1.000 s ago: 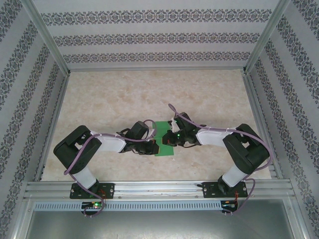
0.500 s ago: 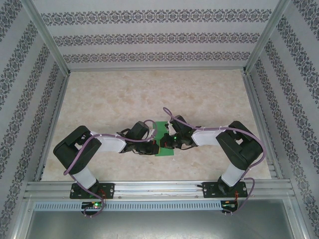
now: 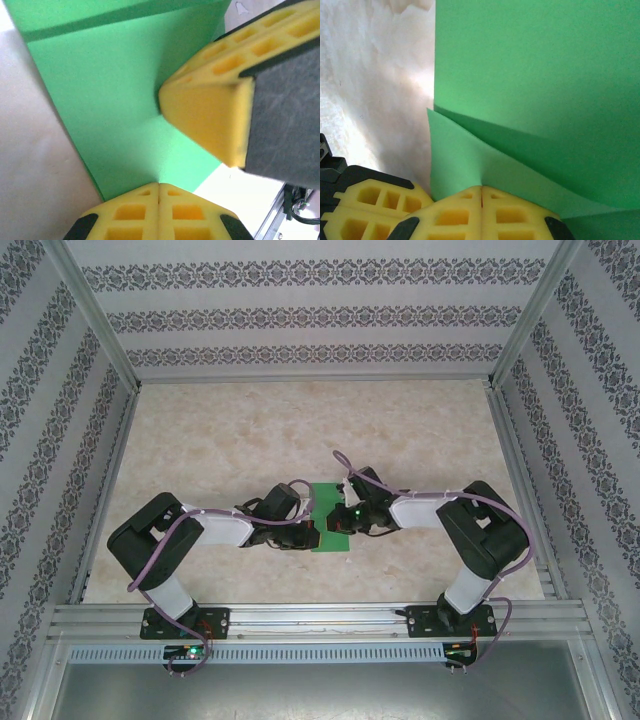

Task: Fold a paper plane with a square sheet of paper (fold left side to right side)
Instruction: Fold the triangle a second time at the center of the table.

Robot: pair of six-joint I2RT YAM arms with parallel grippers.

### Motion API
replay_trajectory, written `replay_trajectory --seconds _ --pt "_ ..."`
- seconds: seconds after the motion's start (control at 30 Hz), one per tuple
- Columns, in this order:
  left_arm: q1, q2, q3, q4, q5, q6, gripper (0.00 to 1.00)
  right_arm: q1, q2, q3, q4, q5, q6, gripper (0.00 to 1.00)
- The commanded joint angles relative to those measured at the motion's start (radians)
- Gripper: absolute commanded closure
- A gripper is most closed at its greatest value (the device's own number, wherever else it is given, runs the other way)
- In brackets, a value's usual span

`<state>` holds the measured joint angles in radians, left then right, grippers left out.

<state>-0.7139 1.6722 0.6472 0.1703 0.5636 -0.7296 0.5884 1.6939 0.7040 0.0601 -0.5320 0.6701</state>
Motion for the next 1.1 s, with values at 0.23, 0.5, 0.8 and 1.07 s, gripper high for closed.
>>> replay_trajectory --seconds 0.23,0.5,0.8,1.07 --pt "-0.009 0.044 -0.054 -0.113 -0.091 -0.011 0.99 -0.163 0.016 0.015 -0.072 0.075 -0.097 1.00" --pt "-0.009 0.028 -0.060 -0.050 -0.063 -0.023 0.99 -0.229 -0.020 0.047 -0.121 0.055 -0.131 1.00" --pt "-0.009 0.021 -0.049 0.000 -0.037 -0.036 0.99 -0.166 -0.136 0.016 -0.086 -0.021 -0.043 1.00" --pt "-0.009 0.025 -0.027 0.008 -0.023 -0.036 0.99 -0.056 -0.029 0.040 0.017 -0.043 0.048 1.00"
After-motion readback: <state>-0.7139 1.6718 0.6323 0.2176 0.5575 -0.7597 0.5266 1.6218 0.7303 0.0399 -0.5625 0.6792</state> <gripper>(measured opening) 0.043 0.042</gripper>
